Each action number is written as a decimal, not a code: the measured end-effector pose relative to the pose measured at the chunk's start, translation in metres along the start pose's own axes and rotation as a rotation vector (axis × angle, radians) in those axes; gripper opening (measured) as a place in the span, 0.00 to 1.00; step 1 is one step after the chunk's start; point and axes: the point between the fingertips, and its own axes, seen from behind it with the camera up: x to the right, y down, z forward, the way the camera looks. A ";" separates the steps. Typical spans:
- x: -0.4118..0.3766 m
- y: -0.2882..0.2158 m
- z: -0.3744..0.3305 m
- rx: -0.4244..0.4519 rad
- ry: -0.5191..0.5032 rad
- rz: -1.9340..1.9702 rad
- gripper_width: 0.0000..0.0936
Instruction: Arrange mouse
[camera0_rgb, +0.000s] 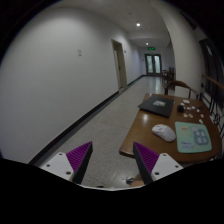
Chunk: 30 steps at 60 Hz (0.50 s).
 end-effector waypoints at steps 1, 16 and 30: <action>0.004 -0.001 0.000 0.005 0.009 -0.012 0.89; 0.159 0.013 0.022 0.006 0.234 -0.143 0.88; 0.250 0.032 0.082 -0.098 0.272 -0.128 0.88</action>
